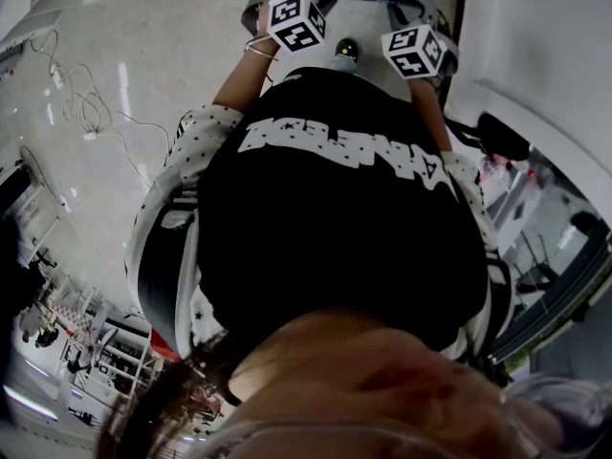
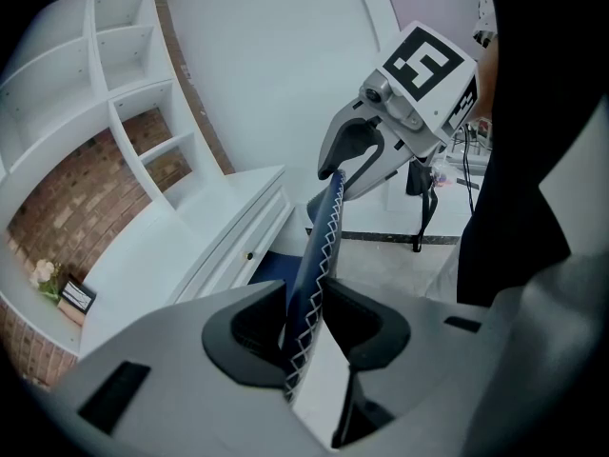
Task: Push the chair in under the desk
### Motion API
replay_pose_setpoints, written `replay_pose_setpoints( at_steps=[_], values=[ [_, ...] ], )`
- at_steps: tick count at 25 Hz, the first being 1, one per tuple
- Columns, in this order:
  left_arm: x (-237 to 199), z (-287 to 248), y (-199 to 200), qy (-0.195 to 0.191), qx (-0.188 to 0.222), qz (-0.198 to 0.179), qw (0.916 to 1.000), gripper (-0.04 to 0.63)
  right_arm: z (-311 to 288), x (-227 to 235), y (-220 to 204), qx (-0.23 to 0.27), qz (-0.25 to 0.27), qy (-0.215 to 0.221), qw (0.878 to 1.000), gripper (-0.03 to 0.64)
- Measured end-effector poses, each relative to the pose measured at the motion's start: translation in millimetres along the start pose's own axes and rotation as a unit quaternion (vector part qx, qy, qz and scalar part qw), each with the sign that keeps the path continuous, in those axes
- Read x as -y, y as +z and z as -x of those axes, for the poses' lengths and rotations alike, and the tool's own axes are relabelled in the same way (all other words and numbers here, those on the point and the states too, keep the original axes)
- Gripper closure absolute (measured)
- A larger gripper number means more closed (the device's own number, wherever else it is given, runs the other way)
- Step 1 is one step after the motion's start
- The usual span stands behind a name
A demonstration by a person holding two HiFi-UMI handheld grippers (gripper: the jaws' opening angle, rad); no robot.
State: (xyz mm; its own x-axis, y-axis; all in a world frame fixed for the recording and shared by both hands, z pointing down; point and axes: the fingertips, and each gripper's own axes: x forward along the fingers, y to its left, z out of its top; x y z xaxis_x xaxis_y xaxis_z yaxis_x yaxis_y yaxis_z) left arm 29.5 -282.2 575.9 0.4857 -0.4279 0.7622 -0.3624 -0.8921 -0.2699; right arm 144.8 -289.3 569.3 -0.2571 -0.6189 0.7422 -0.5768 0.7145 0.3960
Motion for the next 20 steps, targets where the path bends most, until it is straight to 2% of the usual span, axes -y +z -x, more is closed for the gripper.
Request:
replay_pose_setpoints(
  at_steps=[20],
  values=[
    [-24.2, -12.6, 1.7, 0.017, -0.015, 0.009, 0.9997, 0.445, -17.5, 19.0, 9.0, 0.018, 0.01, 0.008, 1.0, 0.453]
  ],
)
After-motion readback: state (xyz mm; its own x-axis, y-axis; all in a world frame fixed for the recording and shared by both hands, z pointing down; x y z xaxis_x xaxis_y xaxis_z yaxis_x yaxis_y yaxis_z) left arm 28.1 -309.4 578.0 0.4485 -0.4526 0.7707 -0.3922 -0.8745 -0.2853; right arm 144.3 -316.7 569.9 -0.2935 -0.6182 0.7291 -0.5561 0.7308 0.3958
